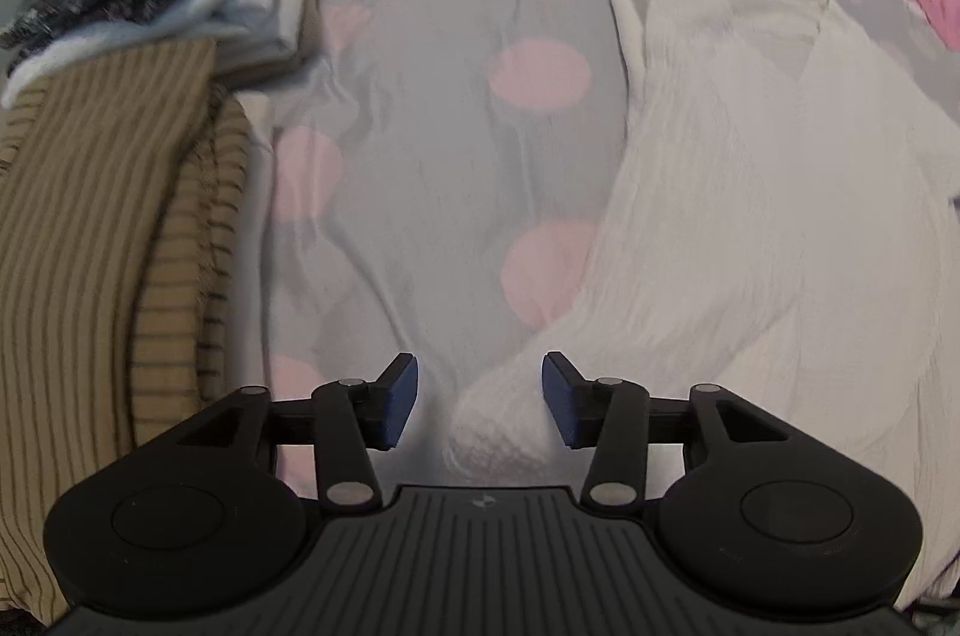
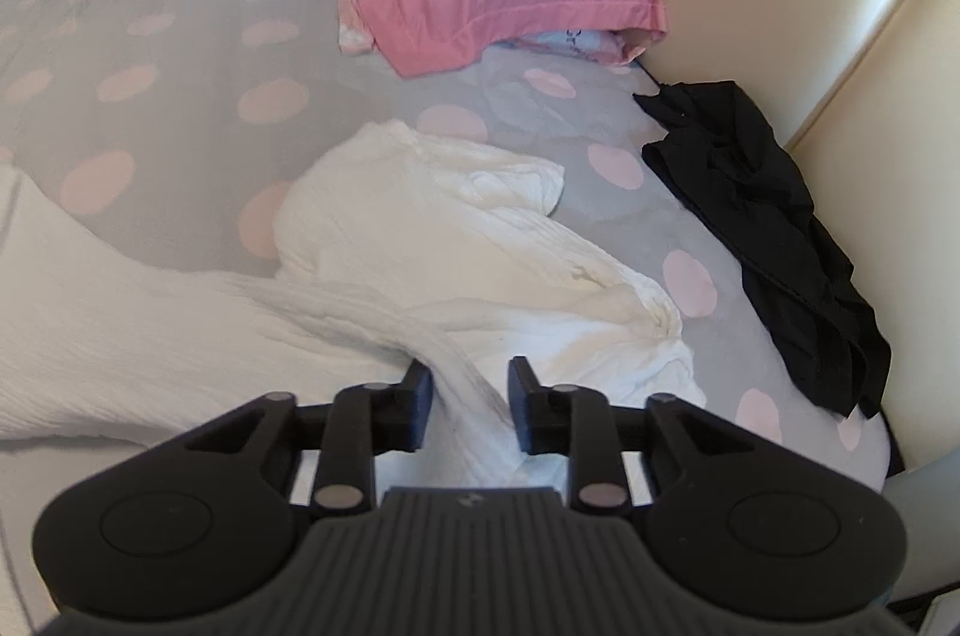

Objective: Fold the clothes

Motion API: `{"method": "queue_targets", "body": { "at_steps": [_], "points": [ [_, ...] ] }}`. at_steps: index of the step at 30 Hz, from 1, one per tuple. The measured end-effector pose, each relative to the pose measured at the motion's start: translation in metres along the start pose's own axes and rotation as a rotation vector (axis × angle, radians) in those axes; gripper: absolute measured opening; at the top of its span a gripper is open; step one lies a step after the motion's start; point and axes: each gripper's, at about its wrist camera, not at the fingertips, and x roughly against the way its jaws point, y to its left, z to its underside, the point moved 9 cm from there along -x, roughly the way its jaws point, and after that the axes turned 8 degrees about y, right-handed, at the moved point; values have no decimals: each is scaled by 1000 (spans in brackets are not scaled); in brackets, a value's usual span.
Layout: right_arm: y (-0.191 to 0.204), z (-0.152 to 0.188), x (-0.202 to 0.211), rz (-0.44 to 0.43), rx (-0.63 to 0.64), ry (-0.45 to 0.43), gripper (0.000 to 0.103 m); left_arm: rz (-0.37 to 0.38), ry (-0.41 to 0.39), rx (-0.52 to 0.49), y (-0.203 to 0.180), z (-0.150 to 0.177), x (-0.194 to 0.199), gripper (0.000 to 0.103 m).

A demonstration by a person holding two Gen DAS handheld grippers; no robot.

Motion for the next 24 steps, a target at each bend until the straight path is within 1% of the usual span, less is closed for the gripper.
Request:
{"method": "queue_targets", "body": {
  "at_steps": [1, 3, 4, 6, 8, 11, 12, 13, 14, 16, 17, 19, 20, 24],
  "points": [
    [5, 4, 6, -17, 2, -13, 46, 1, 14, -11, -2, 3, -4, 44],
    [15, 12, 19, -54, 10, -37, 55, 2, 42, -32, -7, 10, -11, 44],
    [21, 16, 25, -72, 15, -50, 57, -7, 51, -45, -8, 14, -15, 44],
    [27, 23, 37, -101, 9, -56, 58, -20, 71, -58, -10, 20, -23, 49],
    [34, 29, 49, -130, 3, -60, 60, -29, 91, -61, -9, 26, -30, 49],
    [43, 39, 66, -172, -7, -66, 73, -26, 100, -47, -7, 30, -37, 49],
    [46, 42, 72, -186, -10, -68, 80, -24, 97, -39, -7, 31, -37, 49],
    [50, 45, 78, -200, -13, -70, 82, -19, 94, -34, -6, 30, -37, 48],
    [53, 48, 84, -214, -17, -72, 82, -15, 92, -31, -6, 30, -37, 47],
    [60, 56, 94, -232, -9, -74, 82, 1, 89, -24, -8, 29, -36, 38],
    [65, 60, 98, -233, 5, -72, 82, 11, 88, -20, -9, 29, -35, 32],
    [75, 69, 104, -231, 37, -71, 82, 22, 77, -7, -11, 27, -32, 23],
    [80, 72, 106, -228, 58, -70, 82, 28, 70, -2, -12, 27, -30, 16],
    [98, 85, 114, -232, 115, -69, 83, 64, 32, 19, -14, 24, -17, 11]
  ]
}}
